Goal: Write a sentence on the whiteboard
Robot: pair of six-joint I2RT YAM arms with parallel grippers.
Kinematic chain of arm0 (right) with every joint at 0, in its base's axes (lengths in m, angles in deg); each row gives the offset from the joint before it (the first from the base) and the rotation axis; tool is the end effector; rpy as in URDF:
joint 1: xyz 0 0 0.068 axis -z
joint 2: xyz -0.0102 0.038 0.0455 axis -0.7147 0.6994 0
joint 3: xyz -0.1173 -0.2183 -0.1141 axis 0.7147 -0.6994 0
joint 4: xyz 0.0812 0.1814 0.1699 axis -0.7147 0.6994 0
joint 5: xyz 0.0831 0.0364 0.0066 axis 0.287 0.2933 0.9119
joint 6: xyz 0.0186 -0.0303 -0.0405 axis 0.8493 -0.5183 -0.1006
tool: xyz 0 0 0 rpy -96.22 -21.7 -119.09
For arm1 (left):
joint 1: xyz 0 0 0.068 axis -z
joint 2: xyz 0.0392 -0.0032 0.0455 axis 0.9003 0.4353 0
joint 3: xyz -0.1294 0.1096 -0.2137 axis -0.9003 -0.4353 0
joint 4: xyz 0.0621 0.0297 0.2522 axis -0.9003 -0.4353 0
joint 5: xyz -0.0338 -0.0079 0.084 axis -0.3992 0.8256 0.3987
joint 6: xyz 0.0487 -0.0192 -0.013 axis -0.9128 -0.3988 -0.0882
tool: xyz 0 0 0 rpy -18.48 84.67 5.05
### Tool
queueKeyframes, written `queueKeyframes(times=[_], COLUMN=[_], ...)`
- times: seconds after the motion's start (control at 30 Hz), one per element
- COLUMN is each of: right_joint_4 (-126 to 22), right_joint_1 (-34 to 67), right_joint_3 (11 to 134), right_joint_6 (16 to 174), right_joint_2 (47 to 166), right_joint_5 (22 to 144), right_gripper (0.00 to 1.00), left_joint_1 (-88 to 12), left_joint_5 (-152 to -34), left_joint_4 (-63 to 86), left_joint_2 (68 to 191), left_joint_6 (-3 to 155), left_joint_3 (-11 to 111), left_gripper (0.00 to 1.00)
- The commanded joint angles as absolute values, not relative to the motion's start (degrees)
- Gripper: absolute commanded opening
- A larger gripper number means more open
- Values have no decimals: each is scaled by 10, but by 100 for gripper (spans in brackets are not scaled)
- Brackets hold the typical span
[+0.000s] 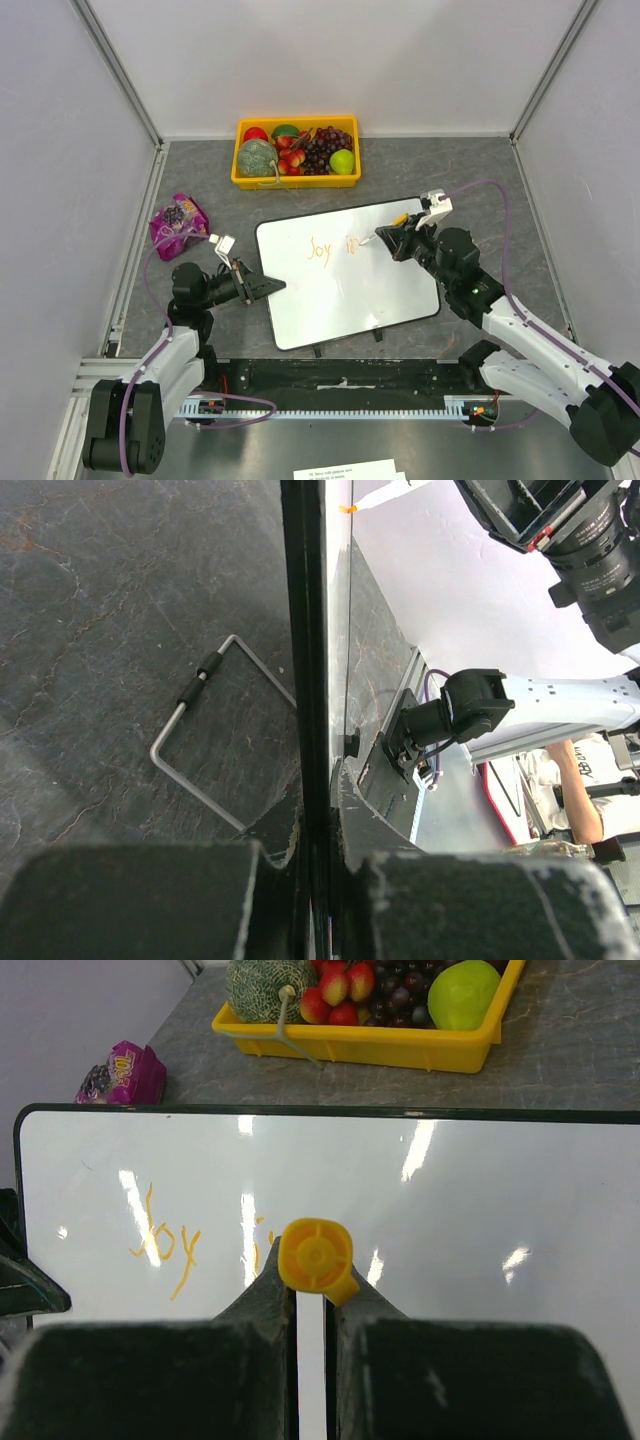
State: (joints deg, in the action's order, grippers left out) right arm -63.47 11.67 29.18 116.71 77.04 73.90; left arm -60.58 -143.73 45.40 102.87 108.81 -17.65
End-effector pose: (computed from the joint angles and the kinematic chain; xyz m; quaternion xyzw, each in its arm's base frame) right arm 0.1789 0.1190 0.2793 -0.0255 0.7578 0.3270 0.5641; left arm 0.1522 -0.0402 0.1700 0.0743 0.7300 -0.5720 0.3667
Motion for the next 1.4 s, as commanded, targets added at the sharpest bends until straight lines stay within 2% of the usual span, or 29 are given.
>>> queueKeyframes(times=[0.0,0.33,0.73,1.37], right_joint_4=[-601,-598,-600,-564], right_joint_1=[119,118,119,119], right_joint_3=[270,264,299,304], right_joint_6=[1154,1161,1189,1172], right_joint_2=[764,752,649,642], right_joint_5=[741,754,767,769], right_gripper=[0,0,0,0], left_joint_1=[-606,-605,-606,-605], left_joint_5=[-1436,-1437,-1436,-1437], left_joint_4=[455,455,455,455], left_joint_2=[1028,1030,1029,1027], left_joint_6=[1023,1023,1023,1025], left_joint_3=[-186,-186,-187,-188], left_gripper=[2,2,2,2])
